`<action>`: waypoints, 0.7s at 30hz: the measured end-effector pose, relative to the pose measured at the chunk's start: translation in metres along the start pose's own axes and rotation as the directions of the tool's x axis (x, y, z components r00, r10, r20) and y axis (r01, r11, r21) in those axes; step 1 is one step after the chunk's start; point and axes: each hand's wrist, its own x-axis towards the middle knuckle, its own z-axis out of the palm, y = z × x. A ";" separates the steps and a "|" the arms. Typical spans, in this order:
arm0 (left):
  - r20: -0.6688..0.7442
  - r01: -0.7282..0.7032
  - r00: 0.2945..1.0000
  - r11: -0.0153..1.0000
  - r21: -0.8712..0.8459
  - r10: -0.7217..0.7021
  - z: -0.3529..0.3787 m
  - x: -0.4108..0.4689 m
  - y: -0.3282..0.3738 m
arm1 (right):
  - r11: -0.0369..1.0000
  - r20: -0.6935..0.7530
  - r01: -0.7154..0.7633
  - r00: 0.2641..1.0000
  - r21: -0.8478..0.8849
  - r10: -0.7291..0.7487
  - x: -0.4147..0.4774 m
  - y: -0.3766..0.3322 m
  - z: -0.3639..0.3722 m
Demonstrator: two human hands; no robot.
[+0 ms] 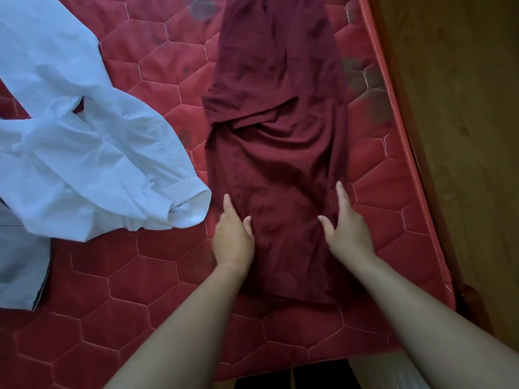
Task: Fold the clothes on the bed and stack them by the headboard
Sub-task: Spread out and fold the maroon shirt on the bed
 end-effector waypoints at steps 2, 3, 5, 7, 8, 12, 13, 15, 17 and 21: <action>0.020 -0.090 0.996 0.990 -0.109 0.093 -0.007 -0.001 0.003 | 0.999 -0.047 0.000 0.999 0.035 0.001 -0.004 -0.005 -0.010; -0.010 -0.139 0.990 0.978 -0.154 0.139 -0.014 -0.001 0.006 | 0.997 -0.092 0.019 0.996 0.069 -0.012 -0.005 -0.010 -0.019; -0.118 -0.250 0.967 0.935 -0.252 0.227 -0.036 0.001 0.017 | 0.987 -0.193 0.095 0.979 0.132 -0.068 -0.003 -0.023 -0.041; -0.224 -0.350 0.931 0.882 -0.315 0.289 -0.063 0.006 0.033 | 0.968 -0.279 0.187 0.950 0.165 -0.136 0.006 -0.043 -0.067; -0.269 -0.393 0.910 0.863 -0.317 0.316 -0.078 0.011 0.042 | 0.959 -0.307 0.229 0.936 0.169 -0.170 0.013 -0.055 -0.081; -0.391 -0.506 0.831 0.830 -0.234 0.396 -0.136 0.061 0.088 | 0.936 -0.402 0.318 0.885 0.150 -0.236 0.079 -0.111 -0.121; -0.409 -0.508 0.823 0.834 -0.217 0.395 -0.147 0.081 0.101 | 0.939 -0.402 0.311 0.886 0.145 -0.231 0.103 -0.123 -0.127; -0.390 -0.464 0.843 0.867 -0.178 0.371 -0.159 0.121 0.122 | 0.955 -0.346 0.271 0.913 0.119 -0.216 0.149 -0.140 -0.131; -0.323 -0.376 0.889 0.920 -0.105 0.326 -0.153 0.153 0.128 | 0.974 -0.275 0.223 0.940 0.039 -0.204 0.183 -0.141 -0.123; -0.203 -0.214 0.957 0.977 -0.018 0.206 -0.117 0.185 0.110 | 0.985 -0.164 0.128 0.976 -0.114 -0.145 0.215 -0.118 -0.091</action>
